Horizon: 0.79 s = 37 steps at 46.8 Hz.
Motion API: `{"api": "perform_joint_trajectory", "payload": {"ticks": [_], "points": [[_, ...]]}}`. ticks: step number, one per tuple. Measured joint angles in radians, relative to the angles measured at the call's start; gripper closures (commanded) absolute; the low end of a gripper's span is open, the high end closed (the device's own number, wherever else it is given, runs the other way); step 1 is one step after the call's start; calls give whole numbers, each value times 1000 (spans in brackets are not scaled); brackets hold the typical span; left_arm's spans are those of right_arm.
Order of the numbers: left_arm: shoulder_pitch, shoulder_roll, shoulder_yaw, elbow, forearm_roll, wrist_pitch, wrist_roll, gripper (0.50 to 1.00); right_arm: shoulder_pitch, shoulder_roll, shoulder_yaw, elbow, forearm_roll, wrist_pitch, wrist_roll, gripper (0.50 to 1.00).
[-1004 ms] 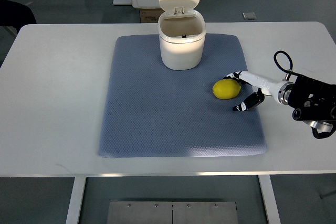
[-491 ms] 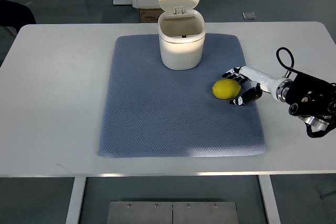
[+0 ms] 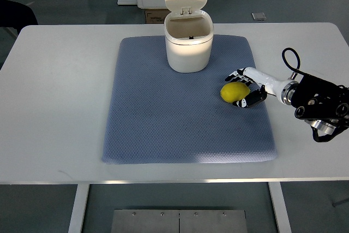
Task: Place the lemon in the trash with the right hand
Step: 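Close the right hand's fingers around the yellow lemon, then lift the lemon with the right hand, away from the mat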
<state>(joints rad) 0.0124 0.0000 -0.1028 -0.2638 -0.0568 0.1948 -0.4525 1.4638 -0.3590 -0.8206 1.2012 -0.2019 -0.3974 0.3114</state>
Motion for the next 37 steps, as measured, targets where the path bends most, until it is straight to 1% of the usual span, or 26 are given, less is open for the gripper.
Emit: {"api": "perform_joint_trajectory", "payload": {"ticks": [6, 10, 15, 17, 29, 37], "points": [[0, 0, 0, 0, 0, 0, 0, 500, 0, 0, 0, 0, 0, 0, 2, 785], [0, 0, 0, 0, 0, 0, 0, 500, 0, 0, 0, 0, -1, 0, 4, 831], [0, 0, 0, 0, 0, 0, 0, 500, 0, 1, -1, 0, -1, 0, 6, 935], [0, 0, 0, 0, 0, 0, 0, 500, 0, 1, -1, 0, -1, 0, 6, 1000], [0, 0, 0, 0, 0, 0, 0, 500, 11, 0, -2, 0, 1, 1, 4, 1000], [0, 0, 0, 0, 0, 0, 0, 500, 13, -7, 4, 0, 5, 3, 17, 1000]]}}
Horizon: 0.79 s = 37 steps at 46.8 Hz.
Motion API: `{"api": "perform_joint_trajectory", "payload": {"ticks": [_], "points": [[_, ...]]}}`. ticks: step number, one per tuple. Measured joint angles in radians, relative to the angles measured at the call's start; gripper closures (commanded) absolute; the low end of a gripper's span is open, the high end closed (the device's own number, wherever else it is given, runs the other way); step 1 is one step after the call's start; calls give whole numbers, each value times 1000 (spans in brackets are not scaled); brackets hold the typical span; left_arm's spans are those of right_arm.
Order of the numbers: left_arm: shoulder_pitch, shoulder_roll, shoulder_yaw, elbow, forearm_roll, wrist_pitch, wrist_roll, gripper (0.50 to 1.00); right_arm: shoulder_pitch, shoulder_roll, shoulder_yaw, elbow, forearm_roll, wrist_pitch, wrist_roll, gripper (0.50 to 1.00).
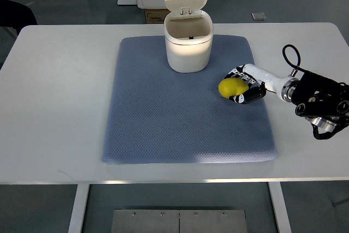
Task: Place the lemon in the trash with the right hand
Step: 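Lift the lemon with the right hand, away from the mat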
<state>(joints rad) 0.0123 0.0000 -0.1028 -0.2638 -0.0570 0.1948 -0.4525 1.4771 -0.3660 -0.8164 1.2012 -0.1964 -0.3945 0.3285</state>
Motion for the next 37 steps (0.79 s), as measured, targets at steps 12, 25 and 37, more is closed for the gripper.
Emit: {"api": "perform_joint_trajectory", "payload": {"ticks": [12, 25, 37], "points": [[0, 0, 0, 0, 0, 0, 0, 500, 19, -37, 3, 0, 78, 1, 53, 1000], [0, 0, 0, 0, 0, 0, 0, 500, 52, -96, 1, -3, 135, 9, 56, 1000], [0, 0, 0, 0, 0, 0, 0, 500, 143, -174, 2, -18, 140, 68, 42, 1000]]}}
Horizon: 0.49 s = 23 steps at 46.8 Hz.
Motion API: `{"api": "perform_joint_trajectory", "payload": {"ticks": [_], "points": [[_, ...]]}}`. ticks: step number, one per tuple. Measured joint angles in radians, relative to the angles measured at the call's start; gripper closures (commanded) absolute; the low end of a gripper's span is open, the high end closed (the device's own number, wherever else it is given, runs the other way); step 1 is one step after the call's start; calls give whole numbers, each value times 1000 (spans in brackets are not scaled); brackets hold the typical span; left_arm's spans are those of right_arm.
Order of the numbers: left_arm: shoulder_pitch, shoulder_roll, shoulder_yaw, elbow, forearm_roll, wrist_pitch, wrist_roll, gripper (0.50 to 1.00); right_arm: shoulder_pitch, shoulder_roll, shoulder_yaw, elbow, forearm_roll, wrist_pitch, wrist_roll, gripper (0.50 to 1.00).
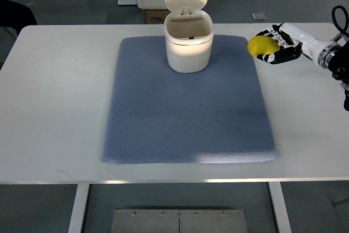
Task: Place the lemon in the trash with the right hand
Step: 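Lift the lemon with the right hand, away from the mat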
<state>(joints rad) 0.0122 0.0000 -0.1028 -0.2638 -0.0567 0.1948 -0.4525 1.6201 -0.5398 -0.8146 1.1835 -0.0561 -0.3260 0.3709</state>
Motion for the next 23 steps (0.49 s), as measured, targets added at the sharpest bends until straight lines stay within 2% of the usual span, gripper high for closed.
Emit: {"api": "perform_joint_trajectory", "payload": {"ticks": [13, 23], "points": [[0, 0, 0, 0, 0, 0, 0, 500, 87, -13, 1, -4, 18, 34, -27, 1000], [0, 0, 0, 0, 0, 0, 0, 500, 129, 37, 1, -4, 57, 34, -57, 1000]]}}
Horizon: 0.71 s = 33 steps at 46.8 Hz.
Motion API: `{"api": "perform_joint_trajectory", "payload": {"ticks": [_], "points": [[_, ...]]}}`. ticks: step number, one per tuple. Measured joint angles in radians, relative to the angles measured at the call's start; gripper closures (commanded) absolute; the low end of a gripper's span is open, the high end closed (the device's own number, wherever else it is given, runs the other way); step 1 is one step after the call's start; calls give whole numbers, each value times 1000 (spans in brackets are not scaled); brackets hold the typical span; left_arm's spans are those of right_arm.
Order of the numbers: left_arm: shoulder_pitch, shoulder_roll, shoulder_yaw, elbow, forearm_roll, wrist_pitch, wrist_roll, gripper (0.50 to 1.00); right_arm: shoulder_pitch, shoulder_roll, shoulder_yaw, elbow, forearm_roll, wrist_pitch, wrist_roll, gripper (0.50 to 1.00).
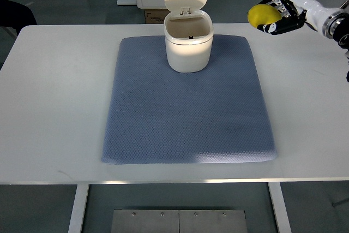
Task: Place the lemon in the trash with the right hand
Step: 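Lift the lemon with the right hand, away from the mat, then carry the lemon with the right hand over the open white bin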
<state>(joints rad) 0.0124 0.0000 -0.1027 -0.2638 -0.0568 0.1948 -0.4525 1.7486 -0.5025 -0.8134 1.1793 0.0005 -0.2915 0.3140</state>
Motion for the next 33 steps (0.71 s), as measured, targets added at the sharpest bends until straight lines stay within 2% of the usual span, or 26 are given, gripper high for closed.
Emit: {"api": "perform_joint_trajectory", "payload": {"ticks": [16, 33], "points": [[0, 0, 0, 0, 0, 0, 0, 500, 57, 151, -2, -10, 58, 0, -38, 1000], [0, 0, 0, 0, 0, 0, 0, 500, 56, 320, -3, -169, 72, 35, -106, 1000]]}}
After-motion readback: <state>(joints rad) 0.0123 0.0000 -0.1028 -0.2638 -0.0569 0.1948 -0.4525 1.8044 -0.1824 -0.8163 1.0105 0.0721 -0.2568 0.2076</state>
